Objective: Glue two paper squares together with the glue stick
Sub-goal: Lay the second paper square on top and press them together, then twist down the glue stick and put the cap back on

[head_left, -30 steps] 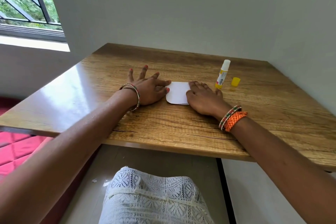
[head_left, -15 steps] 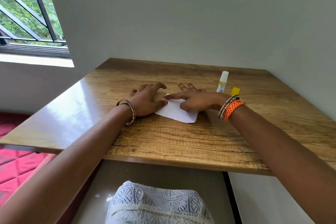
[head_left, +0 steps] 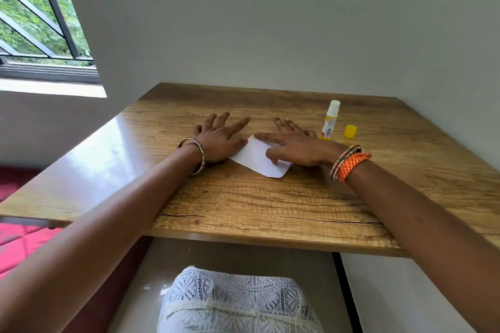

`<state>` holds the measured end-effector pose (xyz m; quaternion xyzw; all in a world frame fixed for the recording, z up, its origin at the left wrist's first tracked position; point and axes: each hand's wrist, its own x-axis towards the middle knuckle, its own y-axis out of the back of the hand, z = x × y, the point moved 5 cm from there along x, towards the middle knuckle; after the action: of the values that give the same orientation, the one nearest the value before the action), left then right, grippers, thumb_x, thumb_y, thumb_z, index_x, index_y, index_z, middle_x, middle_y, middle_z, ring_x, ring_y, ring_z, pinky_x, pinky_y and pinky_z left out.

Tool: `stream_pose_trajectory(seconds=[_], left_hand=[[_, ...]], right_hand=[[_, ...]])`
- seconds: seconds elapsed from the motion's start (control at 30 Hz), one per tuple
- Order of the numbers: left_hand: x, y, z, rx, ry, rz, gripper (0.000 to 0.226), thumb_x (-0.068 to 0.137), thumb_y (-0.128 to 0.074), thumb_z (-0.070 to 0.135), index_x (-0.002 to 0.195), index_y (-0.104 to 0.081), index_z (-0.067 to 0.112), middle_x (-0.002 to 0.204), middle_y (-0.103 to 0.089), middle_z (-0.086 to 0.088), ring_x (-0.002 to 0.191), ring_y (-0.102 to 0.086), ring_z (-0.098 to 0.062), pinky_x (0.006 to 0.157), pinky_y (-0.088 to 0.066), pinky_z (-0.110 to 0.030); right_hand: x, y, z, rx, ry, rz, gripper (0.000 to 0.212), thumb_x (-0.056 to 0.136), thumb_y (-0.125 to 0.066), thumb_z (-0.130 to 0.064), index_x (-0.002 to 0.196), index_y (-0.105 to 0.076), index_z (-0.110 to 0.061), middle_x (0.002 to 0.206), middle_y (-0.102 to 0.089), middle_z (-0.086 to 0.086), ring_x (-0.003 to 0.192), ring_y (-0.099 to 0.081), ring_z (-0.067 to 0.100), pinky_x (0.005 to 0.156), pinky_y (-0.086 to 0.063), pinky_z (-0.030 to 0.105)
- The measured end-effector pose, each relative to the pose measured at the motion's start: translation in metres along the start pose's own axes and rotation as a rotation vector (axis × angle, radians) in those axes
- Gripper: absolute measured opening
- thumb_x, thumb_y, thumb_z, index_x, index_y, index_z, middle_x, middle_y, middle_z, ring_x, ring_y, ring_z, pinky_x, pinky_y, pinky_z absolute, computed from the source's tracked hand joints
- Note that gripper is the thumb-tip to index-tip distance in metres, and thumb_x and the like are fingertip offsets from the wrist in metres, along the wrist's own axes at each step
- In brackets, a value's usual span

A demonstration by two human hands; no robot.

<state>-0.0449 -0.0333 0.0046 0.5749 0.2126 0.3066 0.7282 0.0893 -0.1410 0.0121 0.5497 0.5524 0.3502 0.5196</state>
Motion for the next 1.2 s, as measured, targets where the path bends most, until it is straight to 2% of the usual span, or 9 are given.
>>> stream_pose_trajectory(seconds=[0.17, 0.27, 0.37, 0.47, 0.6, 0.87, 0.97, 1.1, 1.2], left_hand=[[-0.006, -0.002, 0.014, 0.071, -0.097, 0.049, 0.041, 0.093, -0.026, 0.041, 0.130, -0.027, 0.059, 0.157, 0.007, 0.006, 0.142, 0.016, -0.023, 0.111, 0.008, -0.055], [-0.006, -0.002, 0.012, 0.075, -0.076, 0.038, 0.040, 0.094, -0.025, 0.042, 0.130, -0.027, 0.059, 0.157, 0.007, 0.006, 0.141, 0.020, -0.023, 0.108, 0.011, -0.055], [-0.007, -0.005, 0.015, 0.062, -0.051, 0.024, 0.041, 0.094, -0.022, 0.041, 0.131, -0.026, 0.058, 0.157, 0.006, 0.004, 0.141, 0.021, -0.024, 0.107, 0.013, -0.056], [-0.010, -0.009, 0.018, 0.049, -0.011, 0.012, 0.041, 0.093, -0.022, 0.043, 0.134, -0.025, 0.052, 0.157, 0.005, 0.002, 0.141, 0.021, -0.025, 0.107, 0.013, -0.056], [-0.016, -0.014, 0.022, 0.062, 0.031, -0.006, 0.048, 0.091, -0.021, 0.054, 0.137, -0.023, 0.043, 0.157, 0.002, -0.002, 0.141, 0.019, -0.028, 0.107, 0.013, -0.057], [-0.022, -0.011, 0.026, 0.114, 0.055, 0.019, 0.047, 0.092, -0.017, 0.049, 0.138, -0.021, 0.039, 0.154, -0.016, -0.005, 0.141, -0.011, -0.030, 0.109, -0.004, -0.057], [-0.023, -0.009, 0.027, 0.103, 0.040, 0.024, 0.047, 0.093, -0.020, 0.048, 0.139, -0.022, 0.037, 0.153, -0.019, -0.005, 0.140, -0.014, -0.030, 0.108, -0.011, -0.054], [-0.024, -0.006, 0.024, 0.018, 0.101, 0.088, 0.056, 0.090, -0.031, 0.050, 0.136, -0.030, 0.018, 0.149, -0.029, -0.006, 0.139, -0.018, -0.028, 0.108, -0.015, -0.051], [-0.021, -0.004, 0.023, -0.020, 0.138, 0.096, 0.061, 0.086, -0.039, 0.056, 0.130, -0.037, 0.014, 0.145, -0.033, -0.008, 0.138, -0.018, -0.028, 0.107, -0.019, -0.051]], right_hand=[[-0.022, -0.005, 0.019, -0.109, -0.053, 0.053, 0.066, 0.083, -0.030, -0.068, 0.143, -0.007, -0.051, 0.159, 0.012, -0.003, 0.144, 0.015, 0.023, 0.110, 0.004, 0.057], [-0.041, -0.008, 0.026, -0.150, -0.093, 0.051, 0.068, 0.082, -0.025, -0.073, 0.143, -0.006, -0.050, 0.159, 0.011, -0.002, 0.144, 0.016, 0.024, 0.111, 0.002, 0.057], [-0.054, -0.009, 0.028, -0.140, -0.140, 0.065, 0.061, 0.089, -0.023, -0.065, 0.145, -0.008, -0.046, 0.159, 0.013, -0.001, 0.144, 0.016, 0.023, 0.112, 0.002, 0.054], [-0.058, -0.008, 0.018, -0.119, -0.149, 0.172, 0.054, 0.097, -0.021, -0.048, 0.148, -0.015, -0.032, 0.159, 0.010, 0.003, 0.145, 0.012, 0.021, 0.113, 0.004, 0.050], [-0.051, -0.020, -0.014, -0.060, -0.061, 0.175, 0.059, 0.098, -0.017, -0.047, 0.150, -0.008, -0.019, 0.160, -0.002, 0.004, 0.146, 0.000, 0.019, 0.115, 0.001, 0.044], [-0.060, -0.023, -0.007, -0.213, -0.174, 0.132, 0.068, 0.096, -0.010, -0.051, 0.149, -0.003, -0.009, 0.159, -0.005, 0.007, 0.146, -0.003, 0.020, 0.114, 0.001, 0.050], [-0.060, -0.023, -0.007, -0.204, -0.175, 0.126, 0.067, 0.097, -0.010, -0.050, 0.149, -0.002, -0.010, 0.160, -0.003, 0.007, 0.146, -0.002, 0.020, 0.114, 0.003, 0.050], [-0.059, -0.025, -0.005, -0.167, -0.191, 0.125, 0.066, 0.096, -0.010, -0.052, 0.149, 0.001, -0.014, 0.160, 0.002, 0.007, 0.146, 0.003, 0.021, 0.114, 0.005, 0.049], [-0.059, -0.028, -0.002, -0.100, -0.228, 0.111, 0.065, 0.095, -0.010, -0.054, 0.149, 0.004, -0.021, 0.158, 0.007, 0.013, 0.145, 0.009, 0.028, 0.113, 0.007, 0.050]])
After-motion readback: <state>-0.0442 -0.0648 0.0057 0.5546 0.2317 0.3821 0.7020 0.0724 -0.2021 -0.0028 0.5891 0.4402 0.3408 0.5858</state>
